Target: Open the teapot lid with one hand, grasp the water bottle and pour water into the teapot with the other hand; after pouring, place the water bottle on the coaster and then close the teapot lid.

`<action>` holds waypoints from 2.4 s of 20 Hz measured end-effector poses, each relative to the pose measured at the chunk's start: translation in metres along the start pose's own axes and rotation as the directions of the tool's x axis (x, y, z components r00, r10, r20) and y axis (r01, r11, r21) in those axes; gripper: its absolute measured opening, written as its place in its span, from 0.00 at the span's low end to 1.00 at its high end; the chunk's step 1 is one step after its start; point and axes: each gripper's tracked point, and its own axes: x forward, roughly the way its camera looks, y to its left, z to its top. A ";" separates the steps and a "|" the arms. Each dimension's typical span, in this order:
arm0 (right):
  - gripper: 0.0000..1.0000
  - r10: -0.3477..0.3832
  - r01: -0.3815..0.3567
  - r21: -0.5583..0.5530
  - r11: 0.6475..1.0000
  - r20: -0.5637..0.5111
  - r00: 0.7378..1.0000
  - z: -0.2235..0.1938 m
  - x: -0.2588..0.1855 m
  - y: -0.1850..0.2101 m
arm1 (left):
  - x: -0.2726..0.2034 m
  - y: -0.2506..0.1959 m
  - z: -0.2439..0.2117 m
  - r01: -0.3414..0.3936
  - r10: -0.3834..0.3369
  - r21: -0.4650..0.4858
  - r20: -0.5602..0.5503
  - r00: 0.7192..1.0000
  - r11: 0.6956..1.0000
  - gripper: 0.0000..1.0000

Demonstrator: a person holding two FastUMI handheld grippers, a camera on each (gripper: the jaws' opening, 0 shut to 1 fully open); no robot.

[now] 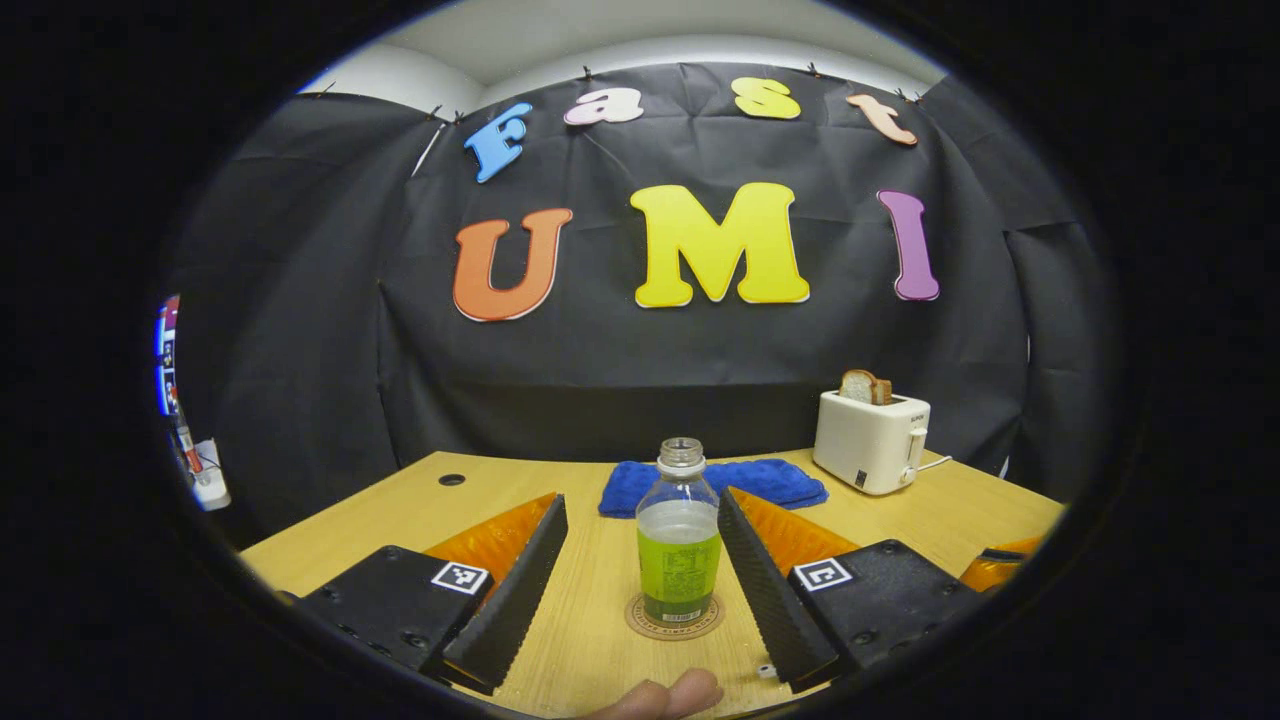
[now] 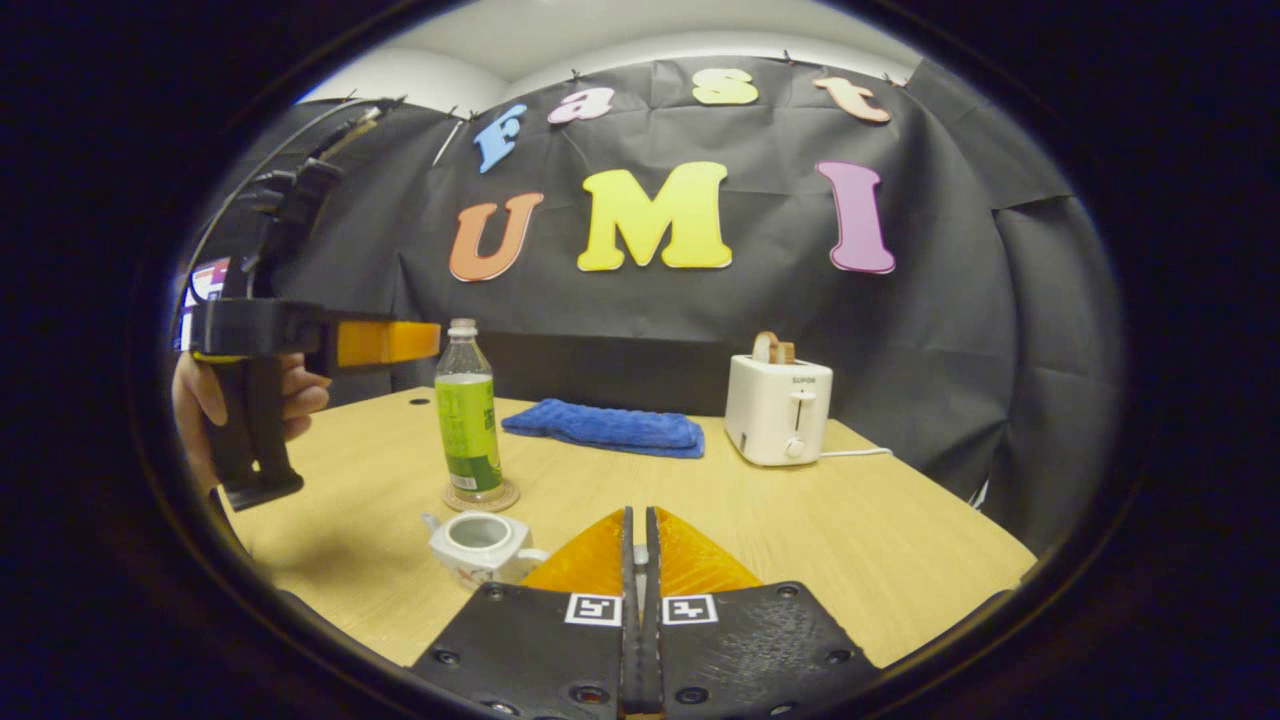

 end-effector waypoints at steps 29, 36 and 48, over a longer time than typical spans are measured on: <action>0.01 0.195 -0.198 0.074 0.977 0.040 0.980 0.000 0.044 0.100 | -0.119 0.046 0.019 0.060 -0.060 -0.067 -0.004 0.998 0.996 0.95; 0.01 0.203 -0.205 0.080 0.975 0.032 0.979 0.000 0.047 0.105 | -0.113 0.049 0.012 0.061 -0.064 -0.086 -0.030 0.998 0.994 0.95; 0.83 0.083 -0.090 0.065 0.994 0.107 0.991 0.079 -0.021 0.062 | -0.121 0.057 0.017 0.045 -0.050 -0.090 -0.044 0.998 0.995 0.95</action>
